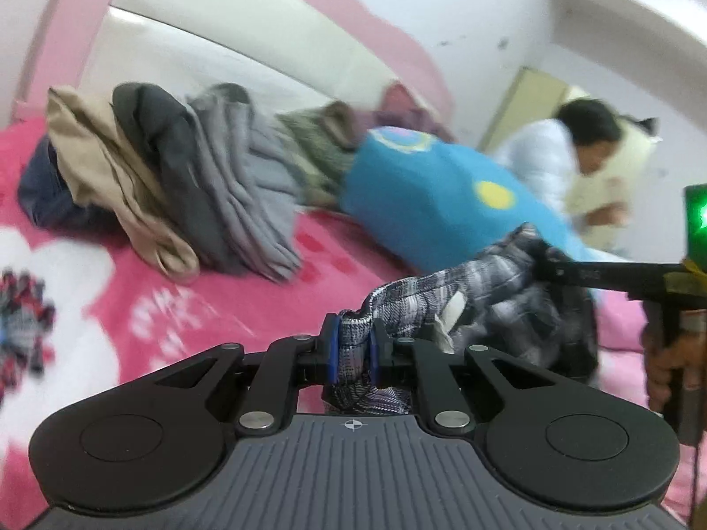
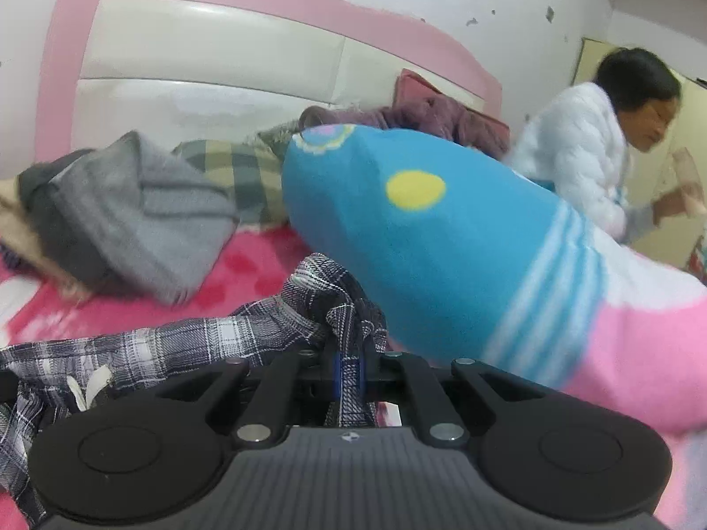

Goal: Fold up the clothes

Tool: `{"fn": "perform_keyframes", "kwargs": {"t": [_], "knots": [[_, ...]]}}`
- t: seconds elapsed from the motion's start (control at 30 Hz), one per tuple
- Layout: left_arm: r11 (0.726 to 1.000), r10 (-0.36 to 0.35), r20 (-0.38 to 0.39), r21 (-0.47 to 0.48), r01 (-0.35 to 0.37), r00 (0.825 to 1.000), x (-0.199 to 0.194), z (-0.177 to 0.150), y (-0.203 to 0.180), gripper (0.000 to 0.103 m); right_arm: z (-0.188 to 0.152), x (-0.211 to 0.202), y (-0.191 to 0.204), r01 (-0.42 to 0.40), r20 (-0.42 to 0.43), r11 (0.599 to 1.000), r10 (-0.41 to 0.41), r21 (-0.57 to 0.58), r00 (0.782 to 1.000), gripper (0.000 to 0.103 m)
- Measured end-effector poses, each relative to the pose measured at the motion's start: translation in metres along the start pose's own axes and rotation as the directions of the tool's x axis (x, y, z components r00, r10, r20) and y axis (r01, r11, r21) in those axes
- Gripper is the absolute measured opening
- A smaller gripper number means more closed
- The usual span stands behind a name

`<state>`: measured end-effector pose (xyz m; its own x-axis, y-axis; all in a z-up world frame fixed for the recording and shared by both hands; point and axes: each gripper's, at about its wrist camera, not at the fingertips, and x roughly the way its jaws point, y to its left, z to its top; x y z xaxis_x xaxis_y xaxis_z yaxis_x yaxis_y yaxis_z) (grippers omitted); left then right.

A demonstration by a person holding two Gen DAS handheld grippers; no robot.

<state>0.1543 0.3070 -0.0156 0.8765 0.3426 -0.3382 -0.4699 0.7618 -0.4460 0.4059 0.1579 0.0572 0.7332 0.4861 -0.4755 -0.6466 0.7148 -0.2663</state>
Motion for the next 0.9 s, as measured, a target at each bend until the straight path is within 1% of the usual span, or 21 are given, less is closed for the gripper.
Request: {"fn": "perform_keyframes", "kwargs": {"t": [0.07,0.13,0.23,0.27,0.3,0.33,0.37,0.4,0.43,0.47,0.5,0.57,0.6,0.63,0.7,0.73,0.8,0.83,0.87,0.9], "knots": [[0.999,0.053,0.002,0.002,-0.053,0.999,0.014,0.008,0.002,0.011,0.009,0.028,0.0,-0.008,0.005,1.0,0.008,0.006,1.0,0.007],[0.995,0.099,0.002,0.004,-0.099,0.995,0.023,0.012,0.003,0.012,0.011,0.057,0.003,-0.024,-0.001,0.999,0.024,0.024,1.0,0.007],[0.989,0.144,-0.014,0.035,-0.144,0.989,0.033,0.012,0.003,0.015,0.0,0.102,0.016,-0.047,-0.054,0.997,0.051,0.065,0.997,0.007],[0.986,0.162,-0.002,0.041,-0.162,0.987,0.031,0.011,0.002,0.016,-0.007,0.114,0.02,-0.063,-0.089,0.994,0.071,0.086,0.994,0.01],[0.985,0.165,0.01,0.048,-0.165,0.986,0.028,0.011,0.002,0.024,-0.012,0.124,0.022,-0.071,-0.124,0.991,0.084,0.11,0.989,0.017],[0.985,0.161,0.027,0.054,-0.162,0.987,0.025,0.013,0.002,0.03,-0.018,0.13,0.023,-0.07,-0.154,0.989,0.09,0.13,0.984,0.021],[0.985,0.162,0.045,0.052,-0.164,0.986,0.02,0.016,0.001,0.041,-0.021,0.128,0.023,-0.061,-0.161,0.988,0.084,0.141,0.983,0.028],[0.986,0.158,0.058,0.043,-0.161,0.986,0.014,0.018,0.001,0.045,-0.024,0.124,0.022,-0.05,-0.159,0.987,0.074,0.149,0.985,0.037],[0.987,0.154,0.071,0.035,-0.156,0.986,0.009,0.02,0.002,0.046,-0.026,0.113,0.017,-0.045,-0.145,0.986,0.069,0.162,0.987,0.041],[0.991,0.128,0.075,0.019,-0.129,0.989,0.003,0.02,0.003,0.047,-0.026,0.099,0.01,-0.045,-0.126,0.983,0.069,0.18,0.99,0.045],[0.996,0.09,0.059,0.024,-0.092,0.994,-0.002,0.019,0.0,0.047,-0.027,0.081,0.0,-0.05,-0.11,0.977,0.074,0.208,0.991,0.045],[0.999,0.015,0.027,0.031,-0.016,1.0,-0.011,0.018,-0.006,0.047,-0.027,0.036,-0.025,-0.067,-0.081,0.959,0.092,0.274,0.992,0.046],[0.999,-0.023,0.011,0.033,0.023,1.0,-0.015,0.017,-0.009,0.048,-0.029,0.008,-0.038,-0.07,-0.064,0.95,0.093,0.305,0.994,0.049],[0.998,-0.061,-0.005,0.035,0.061,0.998,-0.02,0.016,-0.012,0.05,-0.033,-0.023,-0.051,-0.07,-0.047,0.939,0.091,0.336,0.995,0.051],[0.99,-0.135,-0.037,0.037,0.137,0.99,-0.028,0.014,-0.018,0.052,-0.044,-0.091,-0.075,-0.058,-0.01,0.92,0.067,0.387,0.998,0.061],[0.984,-0.173,-0.054,0.037,0.175,0.983,-0.033,0.013,-0.021,0.052,-0.052,-0.127,-0.083,-0.043,0.003,0.912,0.046,0.407,0.999,0.061],[0.962,-0.265,-0.114,0.029,0.27,0.958,-0.038,0.006,-0.032,0.052,-0.07,-0.197,-0.094,0.0,0.014,0.898,-0.007,0.44,1.0,0.062],[0.948,-0.312,-0.149,0.009,0.317,0.938,-0.039,0.002,-0.038,0.052,-0.08,-0.231,-0.098,0.028,0.012,0.892,-0.037,0.452,0.999,0.062],[0.928,-0.366,-0.207,-0.007,0.373,0.907,-0.037,-0.005,-0.046,0.052,-0.091,-0.262,-0.098,0.054,0.008,0.885,-0.065,0.463,0.998,0.062],[0.904,-0.418,-0.263,-0.027,0.426,0.87,-0.035,-0.012,-0.054,0.052,-0.102,-0.291,-0.097,0.079,0.003,0.877,-0.091,0.475,0.996,0.062]]}}
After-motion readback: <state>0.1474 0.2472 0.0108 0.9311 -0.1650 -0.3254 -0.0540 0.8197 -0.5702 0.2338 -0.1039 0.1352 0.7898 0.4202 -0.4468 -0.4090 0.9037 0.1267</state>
